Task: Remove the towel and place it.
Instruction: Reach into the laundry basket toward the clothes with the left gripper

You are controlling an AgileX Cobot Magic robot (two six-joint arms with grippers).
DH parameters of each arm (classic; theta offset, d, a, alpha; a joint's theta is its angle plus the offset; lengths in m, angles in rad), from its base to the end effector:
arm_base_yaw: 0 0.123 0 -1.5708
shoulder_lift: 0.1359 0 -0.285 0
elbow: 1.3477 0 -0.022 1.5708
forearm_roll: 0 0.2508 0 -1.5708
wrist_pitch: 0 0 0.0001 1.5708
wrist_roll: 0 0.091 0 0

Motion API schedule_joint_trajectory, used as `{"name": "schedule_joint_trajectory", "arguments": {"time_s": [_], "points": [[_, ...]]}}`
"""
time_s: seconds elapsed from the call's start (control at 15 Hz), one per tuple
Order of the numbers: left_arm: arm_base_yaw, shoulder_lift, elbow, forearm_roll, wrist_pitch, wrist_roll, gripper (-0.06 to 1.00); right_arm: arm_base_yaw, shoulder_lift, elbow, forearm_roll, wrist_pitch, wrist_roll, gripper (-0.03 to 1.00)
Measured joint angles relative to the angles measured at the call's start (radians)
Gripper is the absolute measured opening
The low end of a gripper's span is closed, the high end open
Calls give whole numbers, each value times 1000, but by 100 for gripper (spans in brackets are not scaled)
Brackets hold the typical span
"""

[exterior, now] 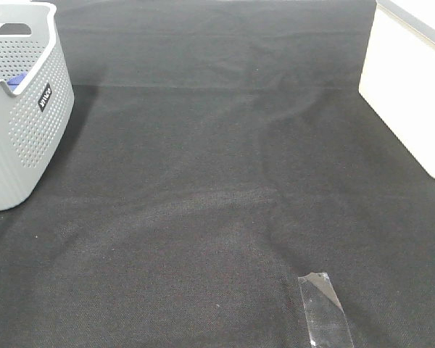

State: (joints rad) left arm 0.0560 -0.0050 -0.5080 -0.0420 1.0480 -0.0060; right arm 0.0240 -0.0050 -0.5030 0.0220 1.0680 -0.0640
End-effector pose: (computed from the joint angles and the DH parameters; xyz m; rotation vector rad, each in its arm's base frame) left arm -0.0059 -0.0036 0.2806 -0.0606 2.0170 -0.0183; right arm -0.0063 0.0016 0.2775 -0.0911 2.0414 0.0013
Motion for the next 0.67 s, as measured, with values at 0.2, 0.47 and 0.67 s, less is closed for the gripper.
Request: {"name": "schedule_joint_trajectory", "arguments": {"time_s": [0.2, 0.47, 0.67], "points": [[0, 0, 0, 0, 0, 0, 92, 0, 0, 0, 0, 0, 0, 96], [0, 0, 0, 0, 0, 0, 92, 0, 0, 0, 0, 0, 0, 96], [0, 0, 0, 0, 0, 0, 92, 0, 0, 0, 0, 0, 0, 96]]}}
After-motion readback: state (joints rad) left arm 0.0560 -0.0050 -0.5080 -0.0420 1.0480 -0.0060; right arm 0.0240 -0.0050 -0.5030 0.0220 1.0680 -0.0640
